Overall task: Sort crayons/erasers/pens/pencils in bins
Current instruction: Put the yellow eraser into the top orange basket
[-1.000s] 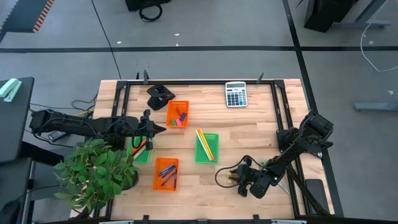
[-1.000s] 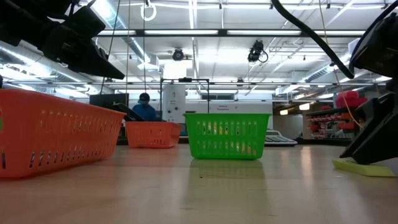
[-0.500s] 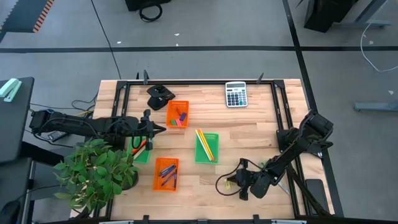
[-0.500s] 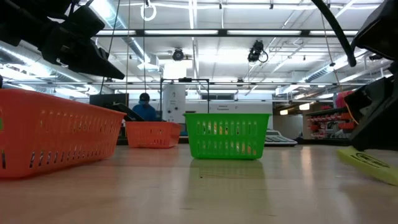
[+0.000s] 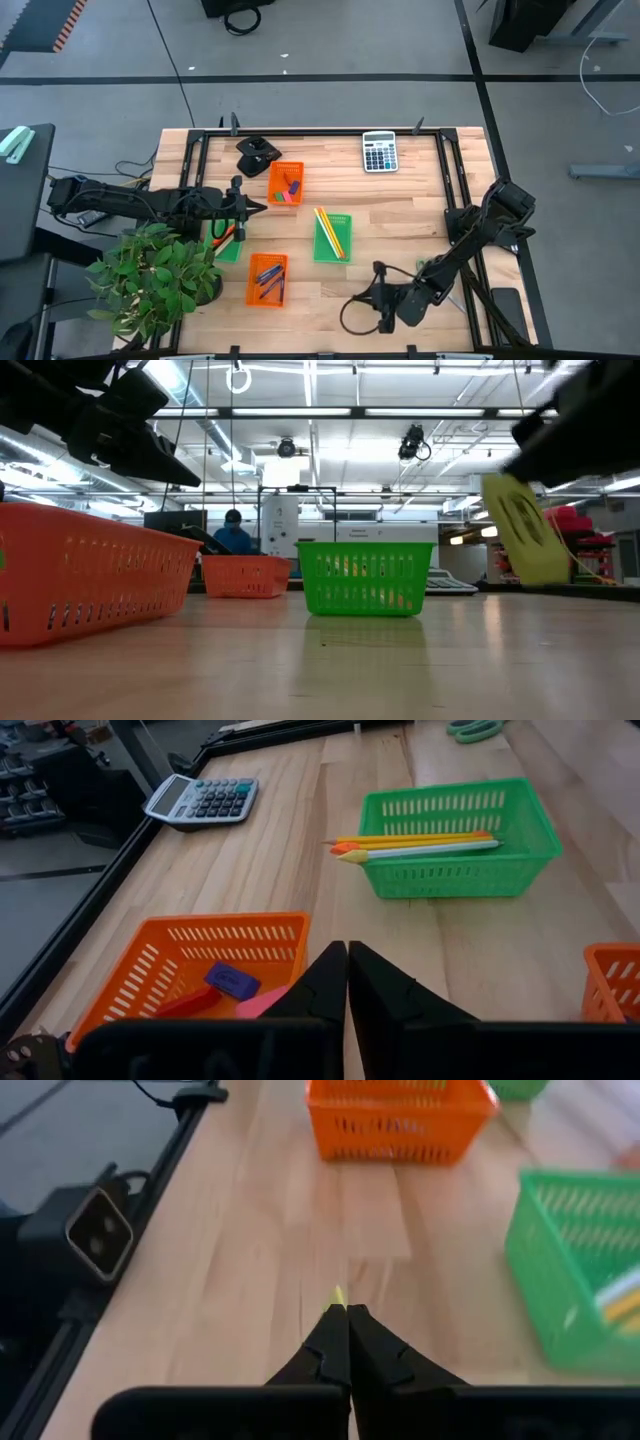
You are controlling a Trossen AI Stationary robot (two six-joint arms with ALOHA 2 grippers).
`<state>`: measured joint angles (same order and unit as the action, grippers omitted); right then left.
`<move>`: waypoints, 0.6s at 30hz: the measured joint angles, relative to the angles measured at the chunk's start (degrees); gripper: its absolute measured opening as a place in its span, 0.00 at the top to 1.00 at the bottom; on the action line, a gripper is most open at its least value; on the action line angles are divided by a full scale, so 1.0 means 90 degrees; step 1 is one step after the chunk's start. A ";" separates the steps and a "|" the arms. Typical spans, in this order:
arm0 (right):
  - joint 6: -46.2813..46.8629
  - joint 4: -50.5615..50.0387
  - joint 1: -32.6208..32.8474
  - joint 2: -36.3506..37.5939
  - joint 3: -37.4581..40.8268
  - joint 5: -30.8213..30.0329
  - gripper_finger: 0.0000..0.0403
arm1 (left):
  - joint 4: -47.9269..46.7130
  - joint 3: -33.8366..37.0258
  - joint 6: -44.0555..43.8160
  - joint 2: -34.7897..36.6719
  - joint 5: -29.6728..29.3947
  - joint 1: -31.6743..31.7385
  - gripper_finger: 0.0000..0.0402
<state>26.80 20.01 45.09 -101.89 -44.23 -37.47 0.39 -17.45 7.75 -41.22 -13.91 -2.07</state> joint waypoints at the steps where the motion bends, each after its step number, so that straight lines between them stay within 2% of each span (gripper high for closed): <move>1: -0.0134 -0.0098 -0.0029 0.0000 -0.0131 -0.0001 0.99 | 0.0001 0.0000 0.0000 0.0001 0.0000 0.0000 0.94; 6: -0.0617 -0.0765 -0.0164 0.0000 -0.0677 -0.0027 0.99 | -0.0003 0.0000 -0.0002 -0.0001 0.0000 0.0000 0.96; 11: -0.1434 -0.0831 -0.0433 0.0000 -0.1010 -0.0044 0.99 | -0.0004 0.0000 -0.0003 0.0001 0.0000 0.0000 0.96; 15: -0.2347 -0.0490 -0.0948 0.0000 -0.1212 -0.0022 1.00 | -0.0004 0.0000 -0.0005 -0.0001 0.0000 0.0000 0.94; 18: -0.2920 0.0017 -0.1421 0.0000 -0.1314 0.0533 1.00 | -0.0006 0.0000 0.0004 0.0001 0.0000 0.0000 0.94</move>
<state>0.52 20.17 32.30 -101.89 -56.06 -32.67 0.34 -17.45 7.78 -41.21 -13.91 -2.07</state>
